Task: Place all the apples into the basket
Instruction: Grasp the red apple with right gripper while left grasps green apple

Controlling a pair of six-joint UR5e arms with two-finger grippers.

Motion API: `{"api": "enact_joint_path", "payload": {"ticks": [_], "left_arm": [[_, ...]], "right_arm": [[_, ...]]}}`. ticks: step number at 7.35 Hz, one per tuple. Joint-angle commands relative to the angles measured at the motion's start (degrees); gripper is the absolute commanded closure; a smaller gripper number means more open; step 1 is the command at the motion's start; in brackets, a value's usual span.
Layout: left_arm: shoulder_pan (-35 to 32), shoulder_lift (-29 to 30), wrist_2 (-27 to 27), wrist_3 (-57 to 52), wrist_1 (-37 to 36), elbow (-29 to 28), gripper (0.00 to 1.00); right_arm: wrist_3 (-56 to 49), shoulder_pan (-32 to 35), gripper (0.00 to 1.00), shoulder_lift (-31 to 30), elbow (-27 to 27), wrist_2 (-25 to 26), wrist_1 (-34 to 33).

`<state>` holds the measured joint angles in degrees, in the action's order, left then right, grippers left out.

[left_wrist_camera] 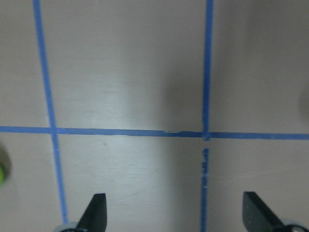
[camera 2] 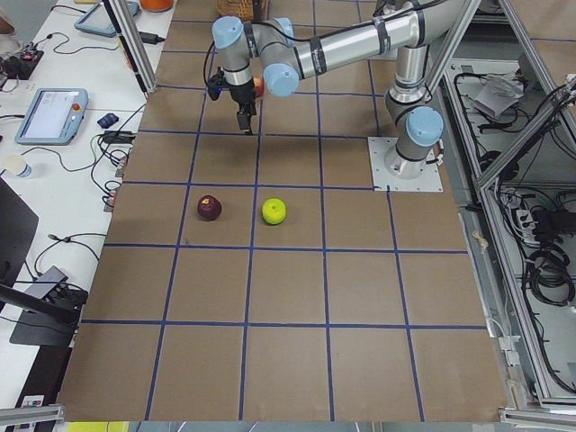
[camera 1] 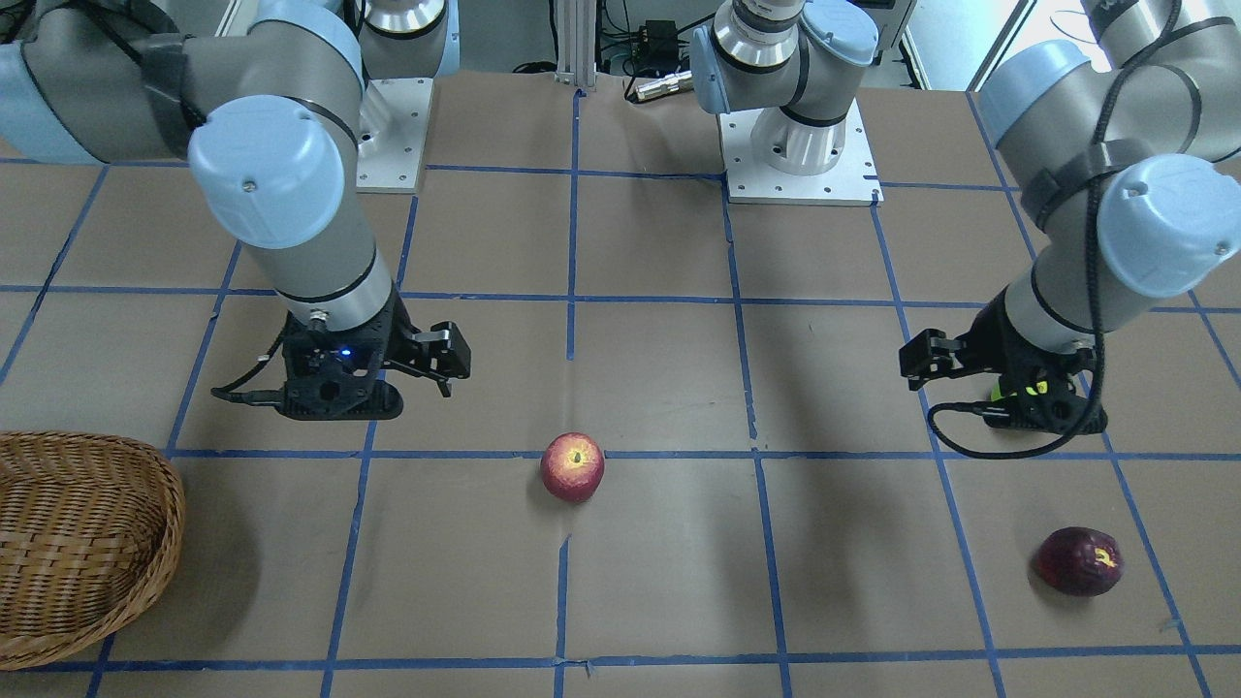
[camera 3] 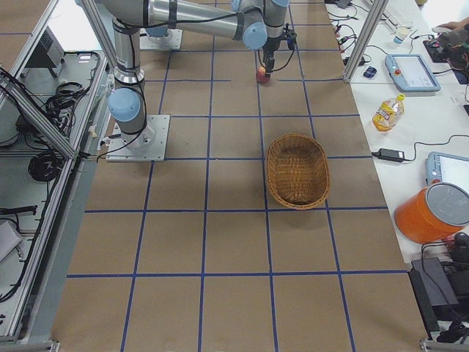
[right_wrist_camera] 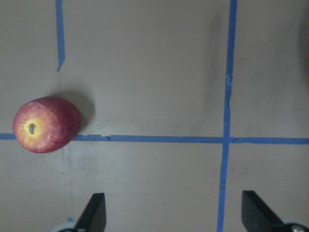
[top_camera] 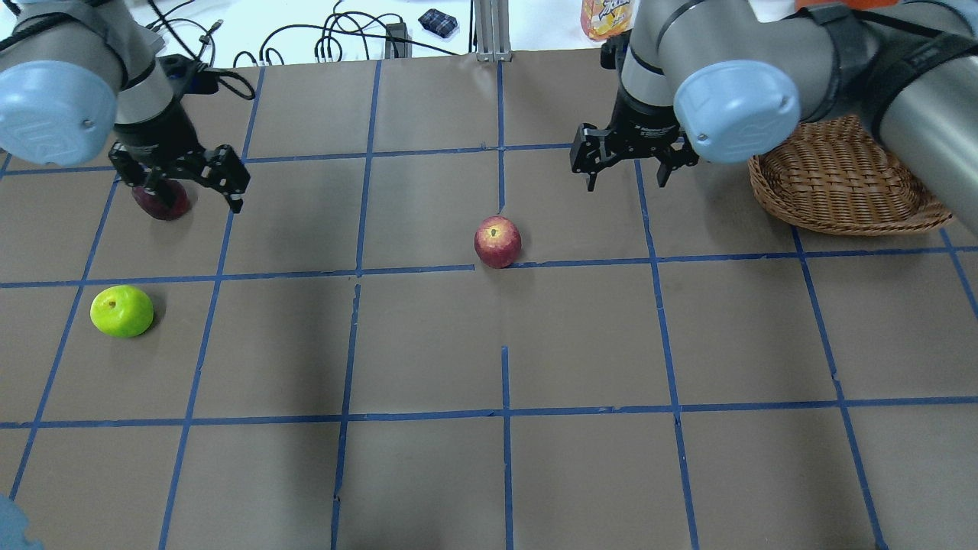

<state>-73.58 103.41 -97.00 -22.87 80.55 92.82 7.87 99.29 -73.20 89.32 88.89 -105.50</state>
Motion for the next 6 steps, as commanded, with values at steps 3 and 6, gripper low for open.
{"api": "enact_joint_path", "payload": {"ticks": [3,6], "left_arm": [[17.2,4.0,-0.1,-29.9,-14.6,9.4,0.0],[18.1,7.1,0.0,-35.6,-31.1,17.6,0.0]], "right_arm": [[7.3,6.4,0.0,7.0,-0.7,-0.1,-5.2],[7.8,8.2,0.0,10.6,-0.7,-3.0,-9.1]]}}
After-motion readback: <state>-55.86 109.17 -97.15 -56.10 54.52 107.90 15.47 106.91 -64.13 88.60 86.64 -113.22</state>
